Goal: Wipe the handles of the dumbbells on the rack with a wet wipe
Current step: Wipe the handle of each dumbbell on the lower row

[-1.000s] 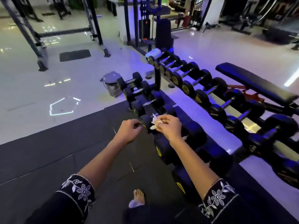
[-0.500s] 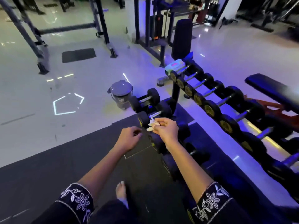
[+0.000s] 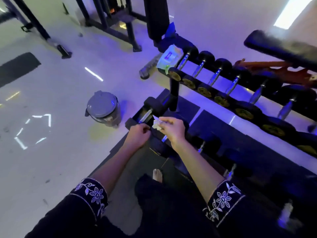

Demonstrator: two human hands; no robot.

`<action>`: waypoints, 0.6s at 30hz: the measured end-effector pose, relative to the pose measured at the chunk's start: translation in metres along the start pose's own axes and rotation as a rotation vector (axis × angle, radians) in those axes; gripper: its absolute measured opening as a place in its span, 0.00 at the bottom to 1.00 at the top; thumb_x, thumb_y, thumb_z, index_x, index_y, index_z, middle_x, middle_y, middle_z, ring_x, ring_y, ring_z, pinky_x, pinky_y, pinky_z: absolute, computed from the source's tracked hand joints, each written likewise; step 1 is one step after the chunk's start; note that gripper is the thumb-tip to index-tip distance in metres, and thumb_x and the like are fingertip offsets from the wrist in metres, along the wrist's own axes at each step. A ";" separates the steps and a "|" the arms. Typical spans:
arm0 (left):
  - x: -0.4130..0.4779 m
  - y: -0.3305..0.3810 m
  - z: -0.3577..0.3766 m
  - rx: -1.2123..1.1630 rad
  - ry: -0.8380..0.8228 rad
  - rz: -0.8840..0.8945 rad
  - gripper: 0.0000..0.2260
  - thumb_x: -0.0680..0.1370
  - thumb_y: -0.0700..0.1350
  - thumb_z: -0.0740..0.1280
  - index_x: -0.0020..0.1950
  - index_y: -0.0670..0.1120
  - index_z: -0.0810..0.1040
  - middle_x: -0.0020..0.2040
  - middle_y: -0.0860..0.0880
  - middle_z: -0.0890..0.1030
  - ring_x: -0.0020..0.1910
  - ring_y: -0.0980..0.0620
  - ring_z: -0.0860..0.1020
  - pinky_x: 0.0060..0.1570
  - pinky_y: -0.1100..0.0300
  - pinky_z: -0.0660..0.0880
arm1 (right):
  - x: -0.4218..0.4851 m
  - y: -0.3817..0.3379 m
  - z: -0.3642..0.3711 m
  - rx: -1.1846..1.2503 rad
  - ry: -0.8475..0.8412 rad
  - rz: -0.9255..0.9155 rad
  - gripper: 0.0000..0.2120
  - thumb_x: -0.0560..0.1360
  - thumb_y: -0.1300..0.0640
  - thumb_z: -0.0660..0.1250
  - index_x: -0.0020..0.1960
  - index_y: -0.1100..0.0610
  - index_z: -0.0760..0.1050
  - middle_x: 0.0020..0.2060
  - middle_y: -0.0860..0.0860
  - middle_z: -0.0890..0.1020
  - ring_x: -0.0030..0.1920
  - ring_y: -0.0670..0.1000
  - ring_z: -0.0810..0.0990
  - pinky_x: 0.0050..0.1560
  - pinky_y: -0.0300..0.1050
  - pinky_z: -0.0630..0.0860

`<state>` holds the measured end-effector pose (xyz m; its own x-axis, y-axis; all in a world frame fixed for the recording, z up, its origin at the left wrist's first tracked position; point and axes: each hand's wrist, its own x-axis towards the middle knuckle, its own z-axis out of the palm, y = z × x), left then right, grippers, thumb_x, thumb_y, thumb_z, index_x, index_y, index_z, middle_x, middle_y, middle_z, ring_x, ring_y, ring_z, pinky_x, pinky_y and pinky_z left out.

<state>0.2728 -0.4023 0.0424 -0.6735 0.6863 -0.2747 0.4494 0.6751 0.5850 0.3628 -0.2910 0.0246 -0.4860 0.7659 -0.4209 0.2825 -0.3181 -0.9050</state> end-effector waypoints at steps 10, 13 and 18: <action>0.138 -0.075 -0.030 0.134 -0.208 0.020 0.12 0.72 0.44 0.63 0.49 0.41 0.82 0.45 0.40 0.83 0.46 0.40 0.80 0.46 0.49 0.76 | 0.119 -0.001 0.099 -0.029 0.080 0.125 0.07 0.55 0.54 0.72 0.32 0.44 0.81 0.36 0.48 0.85 0.43 0.53 0.84 0.49 0.56 0.81; 0.172 -0.095 -0.038 0.173 -0.274 0.057 0.12 0.73 0.42 0.65 0.54 0.42 0.83 0.50 0.40 0.83 0.50 0.41 0.81 0.50 0.51 0.76 | 0.137 0.002 0.113 -0.048 0.149 0.144 0.08 0.61 0.60 0.73 0.33 0.46 0.81 0.37 0.47 0.85 0.43 0.50 0.84 0.49 0.55 0.81; 0.216 -0.123 -0.032 0.257 -0.486 0.233 0.12 0.72 0.42 0.69 0.55 0.43 0.82 0.53 0.43 0.82 0.54 0.43 0.79 0.52 0.57 0.71 | 0.165 0.009 0.143 -0.081 0.308 0.139 0.09 0.64 0.63 0.74 0.43 0.54 0.84 0.41 0.50 0.85 0.43 0.48 0.83 0.52 0.50 0.80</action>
<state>0.0531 -0.3454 -0.0646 -0.2214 0.8281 -0.5151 0.7215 0.4945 0.4848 0.1667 -0.2474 -0.0616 -0.1692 0.8552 -0.4900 0.3990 -0.3951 -0.8275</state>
